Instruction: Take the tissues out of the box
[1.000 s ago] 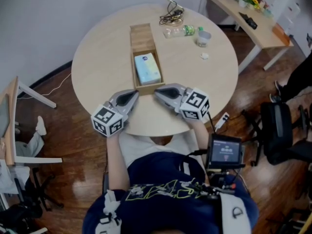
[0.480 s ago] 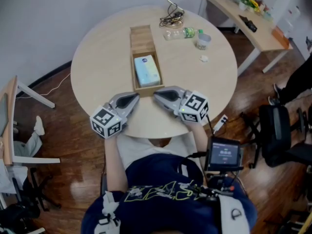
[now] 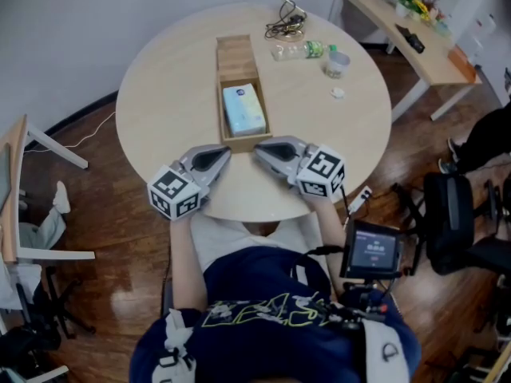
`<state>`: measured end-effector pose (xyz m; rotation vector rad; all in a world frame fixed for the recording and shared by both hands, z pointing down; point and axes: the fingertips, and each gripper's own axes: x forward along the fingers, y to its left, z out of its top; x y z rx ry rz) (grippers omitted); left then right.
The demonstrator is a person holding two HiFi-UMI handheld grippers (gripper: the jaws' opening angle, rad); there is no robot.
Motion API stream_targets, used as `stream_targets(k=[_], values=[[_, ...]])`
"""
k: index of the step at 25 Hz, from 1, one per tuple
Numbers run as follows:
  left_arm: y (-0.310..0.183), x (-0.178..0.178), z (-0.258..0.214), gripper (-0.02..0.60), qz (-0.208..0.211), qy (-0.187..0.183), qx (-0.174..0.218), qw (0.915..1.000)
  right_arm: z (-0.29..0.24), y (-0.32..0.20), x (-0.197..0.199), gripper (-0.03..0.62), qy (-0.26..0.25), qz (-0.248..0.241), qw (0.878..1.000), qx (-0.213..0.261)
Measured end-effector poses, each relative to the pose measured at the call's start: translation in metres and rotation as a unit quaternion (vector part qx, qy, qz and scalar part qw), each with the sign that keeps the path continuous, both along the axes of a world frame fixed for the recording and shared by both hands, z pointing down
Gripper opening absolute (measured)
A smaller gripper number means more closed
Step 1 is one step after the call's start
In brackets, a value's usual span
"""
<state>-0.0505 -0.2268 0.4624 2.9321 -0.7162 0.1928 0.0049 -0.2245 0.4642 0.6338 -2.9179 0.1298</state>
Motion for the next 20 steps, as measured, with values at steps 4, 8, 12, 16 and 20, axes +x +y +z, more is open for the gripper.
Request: stream_targets(k=[4,8,12,16,20], values=[[-0.0015,0.0018,-0.0012,0.0,0.004,-0.001,0.003,1.0,-0.0002,-0.0007,0.0008,0.009,-0.004,0.0,1.0,0.001],[-0.0009,0.0008,-0.0007,0.0,0.002,0.0,0.001,1.0,0.0001,-0.0008,0.0005,0.008,-0.004,0.0,1.0,0.001],[0.0,0.0004,-0.0005,0.0,0.002,0.0,0.001,1.0,0.0005,-0.0008,-0.0001,0.008,-0.002,0.001,1.0,0.0],[-0.0002,-0.0004,-0.0003,0.0,0.003,-0.001,0.002,1.0,0.0008,-0.0008,-0.0006,0.008,-0.001,0.001,1.0,0.0],[0.0014,0.0,0.0004,0.0,0.011,-0.001,0.003,0.9999,0.0005,-0.0005,-0.0009,0.007,-0.001,0.001,1.0,0.0]])
